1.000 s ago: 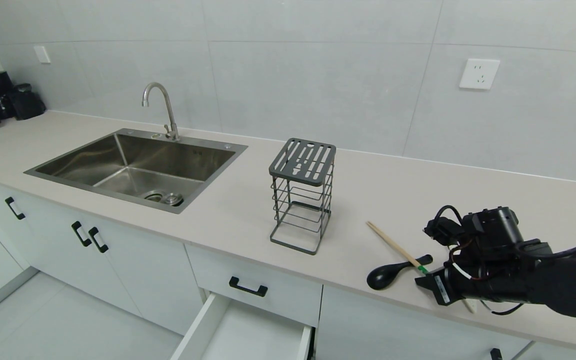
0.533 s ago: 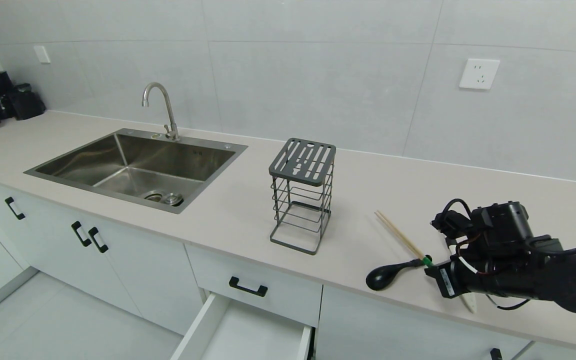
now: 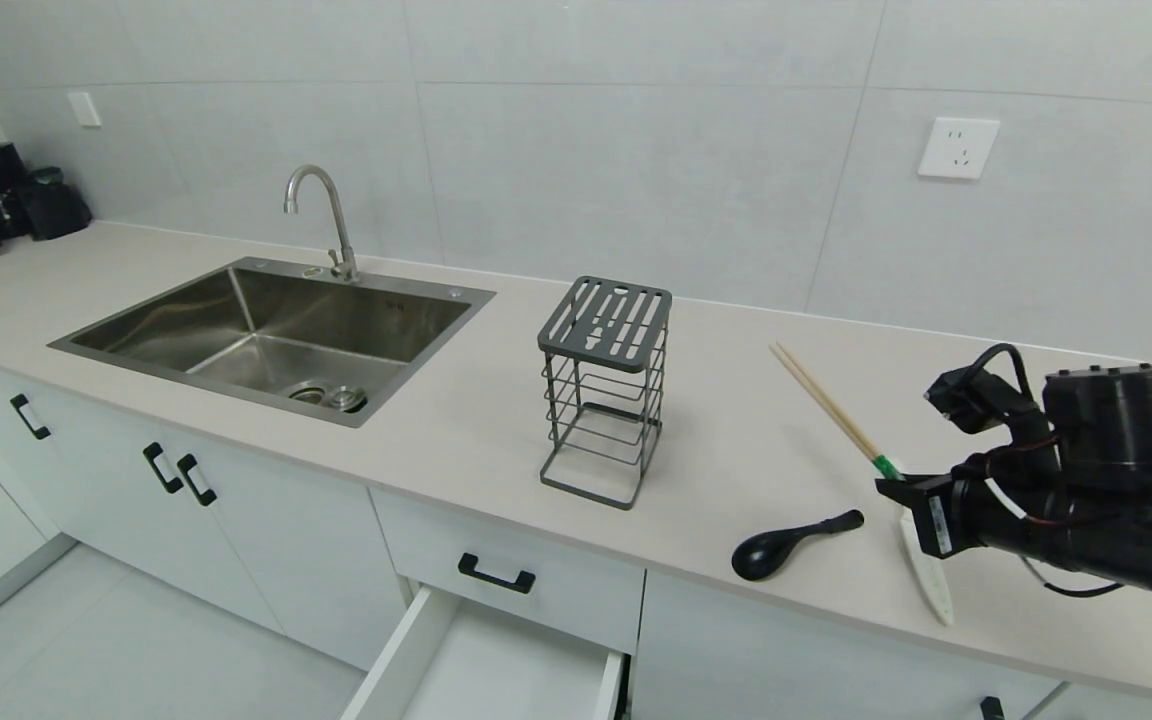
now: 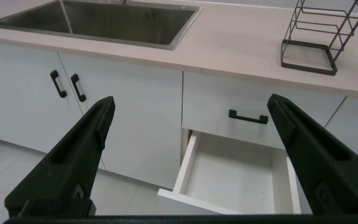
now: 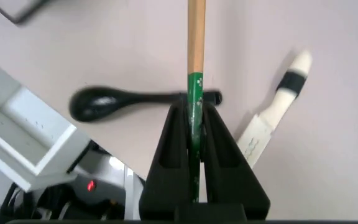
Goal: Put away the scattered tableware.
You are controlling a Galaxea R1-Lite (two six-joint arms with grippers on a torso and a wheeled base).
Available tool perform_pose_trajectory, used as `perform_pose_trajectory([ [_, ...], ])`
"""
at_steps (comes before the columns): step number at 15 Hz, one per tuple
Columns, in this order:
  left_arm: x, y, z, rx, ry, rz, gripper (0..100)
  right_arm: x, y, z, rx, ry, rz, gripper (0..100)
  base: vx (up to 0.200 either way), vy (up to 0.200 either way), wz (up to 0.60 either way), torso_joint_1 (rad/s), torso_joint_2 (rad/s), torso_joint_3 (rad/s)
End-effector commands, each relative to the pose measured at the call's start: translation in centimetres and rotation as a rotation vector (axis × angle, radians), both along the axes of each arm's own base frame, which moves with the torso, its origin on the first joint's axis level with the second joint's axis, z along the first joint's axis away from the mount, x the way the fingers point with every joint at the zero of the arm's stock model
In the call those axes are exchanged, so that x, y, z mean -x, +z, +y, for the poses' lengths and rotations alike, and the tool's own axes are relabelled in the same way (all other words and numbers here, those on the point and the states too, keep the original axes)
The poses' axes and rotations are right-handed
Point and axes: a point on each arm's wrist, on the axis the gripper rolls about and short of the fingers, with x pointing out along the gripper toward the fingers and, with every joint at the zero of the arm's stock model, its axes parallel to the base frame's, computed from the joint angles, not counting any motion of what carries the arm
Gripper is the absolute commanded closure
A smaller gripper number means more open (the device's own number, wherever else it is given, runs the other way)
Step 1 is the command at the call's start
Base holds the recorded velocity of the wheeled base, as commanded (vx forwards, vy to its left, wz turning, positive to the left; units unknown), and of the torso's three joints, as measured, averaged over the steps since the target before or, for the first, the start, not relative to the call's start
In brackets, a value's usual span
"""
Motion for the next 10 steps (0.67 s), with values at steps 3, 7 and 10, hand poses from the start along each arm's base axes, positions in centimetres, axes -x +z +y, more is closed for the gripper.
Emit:
perform_pose_trajectory([
  [3,0.0,0.0,0.0,0.0,0.0,0.001,0,1.8,2.3,0.3,-0.041,0.127,-0.151,100,0.0,0.0,0.0,0.0,0.0,0.0],
  [7,0.0,0.0,0.0,0.0,0.0,0.001,0,2.0,2.9,1.6,-0.081,0.275,-0.235,100,0.0,0.0,0.0,0.0,0.0,0.0],
  [10,0.0,0.0,0.0,0.0,0.0,0.001,0,2.6,3.1,3.2,-0.122,0.394,-0.254,100,0.0,0.0,0.0,0.0,0.0,0.0],
])
